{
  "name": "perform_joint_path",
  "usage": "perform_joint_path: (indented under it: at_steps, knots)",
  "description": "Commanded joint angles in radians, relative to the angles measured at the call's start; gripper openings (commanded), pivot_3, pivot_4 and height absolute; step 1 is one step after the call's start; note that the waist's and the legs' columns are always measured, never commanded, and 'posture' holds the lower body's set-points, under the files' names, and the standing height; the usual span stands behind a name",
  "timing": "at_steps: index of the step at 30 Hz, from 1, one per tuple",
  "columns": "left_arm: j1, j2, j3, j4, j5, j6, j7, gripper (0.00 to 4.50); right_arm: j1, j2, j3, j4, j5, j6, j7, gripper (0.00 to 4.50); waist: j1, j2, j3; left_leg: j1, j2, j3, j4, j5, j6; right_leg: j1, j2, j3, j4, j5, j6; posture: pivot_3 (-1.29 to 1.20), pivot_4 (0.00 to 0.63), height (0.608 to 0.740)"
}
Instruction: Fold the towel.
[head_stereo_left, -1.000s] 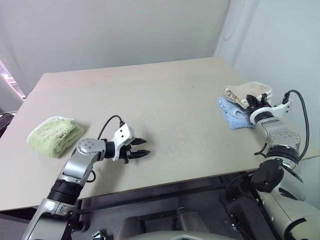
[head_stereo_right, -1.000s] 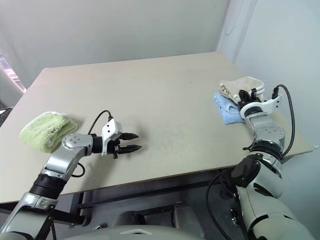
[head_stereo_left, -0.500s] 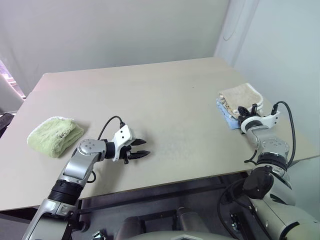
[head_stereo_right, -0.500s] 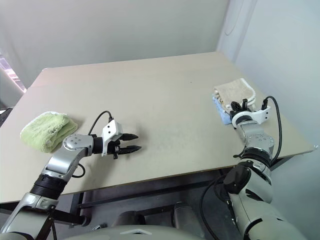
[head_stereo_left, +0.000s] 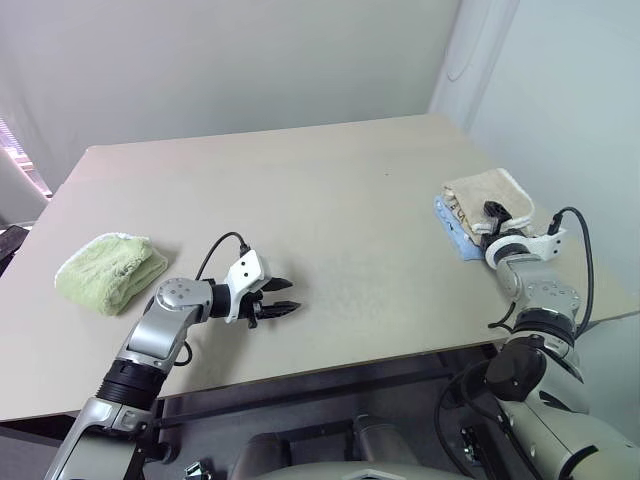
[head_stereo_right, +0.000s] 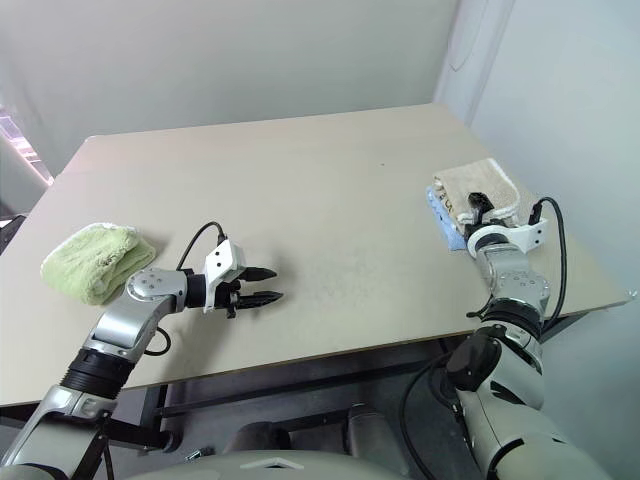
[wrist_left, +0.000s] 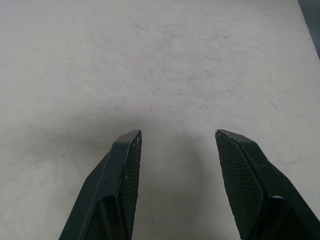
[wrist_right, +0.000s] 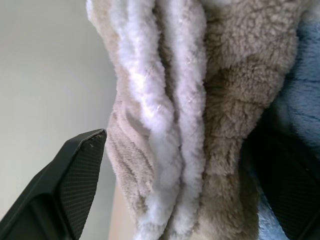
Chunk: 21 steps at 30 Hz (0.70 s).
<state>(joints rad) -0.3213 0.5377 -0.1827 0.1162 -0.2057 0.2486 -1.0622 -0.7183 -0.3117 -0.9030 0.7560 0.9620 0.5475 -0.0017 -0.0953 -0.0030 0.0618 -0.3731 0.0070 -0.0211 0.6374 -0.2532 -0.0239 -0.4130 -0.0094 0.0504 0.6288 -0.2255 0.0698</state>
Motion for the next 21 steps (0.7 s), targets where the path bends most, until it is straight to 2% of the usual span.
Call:
perform_joint_path:
  at_steps: [1,9,13,17,21]
  knots:
    - [-0.025,0.004,0.012,-0.003,-0.002,-0.008,-0.001,2.47,0.017,-0.006,-0.019,-0.086,0.067,0.049,-0.007,4.48,0.001,0.000,0.000,0.000,0.000,0.000,0.000,0.000,0.000,0.000,0.000,0.000,0.000,0.000,0.000,0.00,0.000,0.729]
    - [-0.024,0.007,0.014,0.000,-0.003,-0.008,-0.002,2.47,0.091,0.024,-0.014,-0.294,0.197,0.168,-0.059,4.48,-0.001,0.000,0.000,0.000,0.001,0.000,0.000,0.000,0.000,0.000,0.000,0.000,0.000,0.000,0.000,0.00,0.000,0.729]
    - [-0.026,0.006,0.032,-0.004,-0.020,0.015,0.004,2.47,0.170,0.024,0.023,-0.481,0.311,0.309,-0.113,4.48,0.002,0.000,0.000,0.000,0.002,0.000,-0.001,0.000,0.000,-0.001,0.000,0.000,0.000,0.000,0.000,0.00,0.000,0.729]
    - [-0.033,0.013,0.075,-0.011,-0.045,0.037,0.019,2.47,0.288,-0.031,0.202,-0.733,0.354,0.497,-0.060,4.48,-0.001,0.000,0.000,0.000,0.003,0.000,-0.003,0.000,0.000,-0.002,0.000,0.000,-0.001,0.000,0.000,0.00,0.000,0.729]
    - [-0.018,0.041,0.087,-0.022,-0.034,0.036,0.023,2.47,0.296,-0.111,0.334,-0.841,0.396,0.600,0.016,4.48,-0.002,0.001,0.000,0.001,0.003,0.001,-0.004,0.000,0.000,-0.003,0.000,0.003,0.000,0.000,0.000,0.00,0.000,0.729]
